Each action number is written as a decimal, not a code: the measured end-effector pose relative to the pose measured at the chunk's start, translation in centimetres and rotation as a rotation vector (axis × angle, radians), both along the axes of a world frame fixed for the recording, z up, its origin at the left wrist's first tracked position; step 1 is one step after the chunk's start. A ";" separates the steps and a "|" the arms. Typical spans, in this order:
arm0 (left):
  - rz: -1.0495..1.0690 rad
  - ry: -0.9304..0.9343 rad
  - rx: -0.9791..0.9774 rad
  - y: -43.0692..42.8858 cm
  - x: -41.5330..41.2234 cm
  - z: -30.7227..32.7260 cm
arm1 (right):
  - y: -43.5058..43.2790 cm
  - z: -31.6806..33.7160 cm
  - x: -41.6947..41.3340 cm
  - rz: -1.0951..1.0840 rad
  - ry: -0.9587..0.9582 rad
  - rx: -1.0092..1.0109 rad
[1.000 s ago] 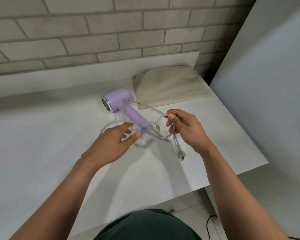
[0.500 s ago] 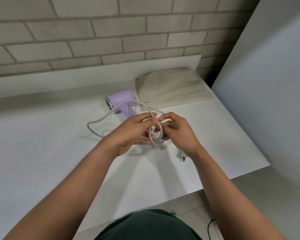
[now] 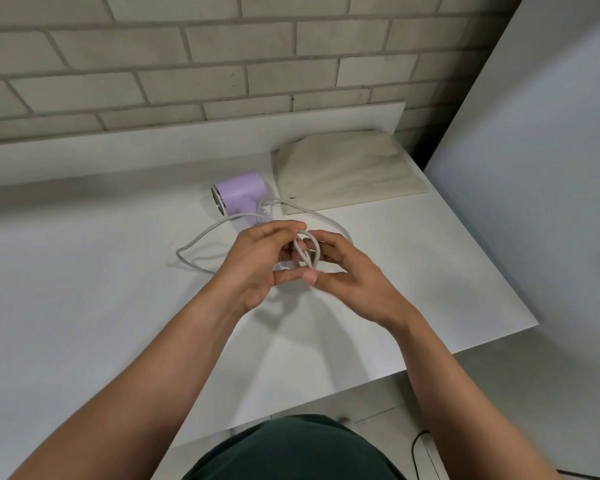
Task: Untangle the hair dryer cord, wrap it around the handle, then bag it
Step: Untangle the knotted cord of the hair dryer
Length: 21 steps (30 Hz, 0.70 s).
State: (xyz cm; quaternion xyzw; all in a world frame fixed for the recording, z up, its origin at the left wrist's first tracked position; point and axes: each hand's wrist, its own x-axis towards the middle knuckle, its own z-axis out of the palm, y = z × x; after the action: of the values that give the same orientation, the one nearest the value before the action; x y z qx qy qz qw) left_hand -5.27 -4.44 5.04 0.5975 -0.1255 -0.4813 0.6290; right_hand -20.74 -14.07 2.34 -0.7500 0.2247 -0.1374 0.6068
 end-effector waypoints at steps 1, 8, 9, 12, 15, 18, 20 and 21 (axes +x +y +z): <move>0.014 0.005 -0.005 0.0 -0.2 0.0 | 0.3 -0.2 0.0 -0.009 0.014 -0.062; -0.100 -0.590 0.016 0.4 1.2 -0.5 | 0.0 -1.2 0.0 -0.137 -0.012 -0.293; -0.155 -0.811 0.035 0.7 1.9 -0.7 | -0.2 -1.2 -0.1 -0.140 0.008 -0.301; -0.346 -1.201 0.026 1.3 3.8 -1.6 | -0.2 -0.8 -0.3 -0.111 0.025 -0.220; -0.387 -1.333 0.016 1.4 4.7 -2.2 | -0.3 -0.6 -0.4 -0.085 0.049 -0.206; -0.288 -1.326 -0.014 1.1 4.7 -1.7 | -0.5 -0.7 -0.6 -0.053 0.094 -0.204; -0.336 -1.233 -0.052 0.9 4.6 -0.9 | -0.7 -0.7 -0.6 -0.045 0.113 -0.219; -0.392 -1.159 -0.062 0.9 4.5 -0.7 | -0.8 -0.7 -0.5 -0.050 0.109 -0.215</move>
State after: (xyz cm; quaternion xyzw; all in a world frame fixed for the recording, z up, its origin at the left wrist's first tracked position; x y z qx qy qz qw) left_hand -0.73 -3.51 4.39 0.7094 -0.5687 -0.1806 0.3752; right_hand -21.28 -14.86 1.66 -0.8112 0.2599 -0.1345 0.5062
